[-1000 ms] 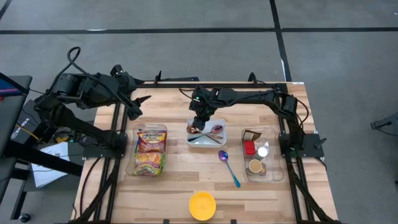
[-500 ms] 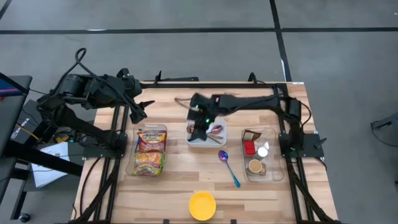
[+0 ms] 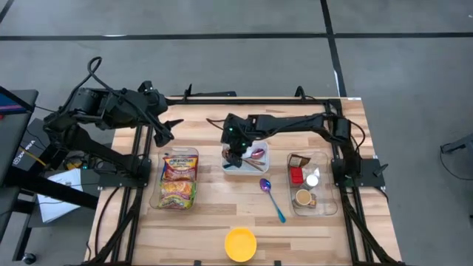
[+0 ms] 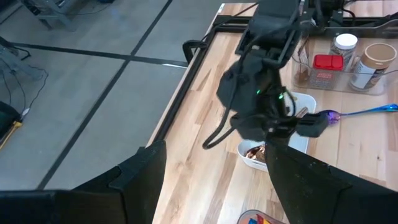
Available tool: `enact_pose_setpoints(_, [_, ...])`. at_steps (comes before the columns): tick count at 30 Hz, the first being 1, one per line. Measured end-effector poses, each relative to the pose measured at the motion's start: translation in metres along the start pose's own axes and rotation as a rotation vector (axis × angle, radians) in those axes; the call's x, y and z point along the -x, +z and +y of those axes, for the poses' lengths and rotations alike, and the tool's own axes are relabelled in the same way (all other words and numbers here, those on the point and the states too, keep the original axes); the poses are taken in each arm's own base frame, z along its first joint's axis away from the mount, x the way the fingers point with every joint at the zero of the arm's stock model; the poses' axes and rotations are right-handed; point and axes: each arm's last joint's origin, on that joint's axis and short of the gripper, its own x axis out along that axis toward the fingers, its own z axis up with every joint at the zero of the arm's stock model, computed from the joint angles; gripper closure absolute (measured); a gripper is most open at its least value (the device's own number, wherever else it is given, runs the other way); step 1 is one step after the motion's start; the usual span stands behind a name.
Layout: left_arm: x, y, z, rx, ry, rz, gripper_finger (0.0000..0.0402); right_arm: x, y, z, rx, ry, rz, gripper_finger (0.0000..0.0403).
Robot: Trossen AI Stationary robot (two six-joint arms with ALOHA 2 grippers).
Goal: Pick & Place Food Item
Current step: Put the gold spoon into the white bin, then put the violet spoon into the white bin
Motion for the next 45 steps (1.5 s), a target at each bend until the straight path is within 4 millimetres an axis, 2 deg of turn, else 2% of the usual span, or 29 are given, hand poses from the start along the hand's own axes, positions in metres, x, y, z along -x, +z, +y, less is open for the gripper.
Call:
enact_pose_setpoints(7, [0.000,0.000,0.000,0.000,0.001,0.000,0.0137,-0.003,0.001,0.002,0.010,0.016,-0.010,0.0401])
enact_pose_setpoints(11, [0.000,0.000,0.000,-0.002,0.001,0.000,0.0137,-0.003,0.002,0.001,0.008,0.007,-0.016,0.0400])
enact_pose_setpoints(17, [0.000,0.000,0.000,-0.002,0.001,0.000,0.0137,-0.020,-0.004,-0.006,-0.014,0.004,0.025,0.0401])
enact_pose_setpoints(21, [0.000,0.000,0.000,-0.001,0.001,0.000,0.0137,-0.022,-0.007,-0.009,-0.049,-0.007,0.046,0.0402])
enact_pose_setpoints(37, [0.000,0.000,0.000,0.000,-0.006,0.001,0.0137,-0.015,-0.008,-0.024,-0.125,-0.179,0.044,0.0403])
enact_pose_setpoints(42, [0.000,0.000,0.000,0.000,-0.009,0.001,0.0137,-0.013,-0.008,-0.029,-0.146,-0.185,0.048,0.0403])
enact_pose_setpoints(45, [0.000,0.000,0.000,0.000,-0.009,0.001,0.0137,-0.005,-0.006,-0.026,-0.146,-0.147,0.041,0.0403])
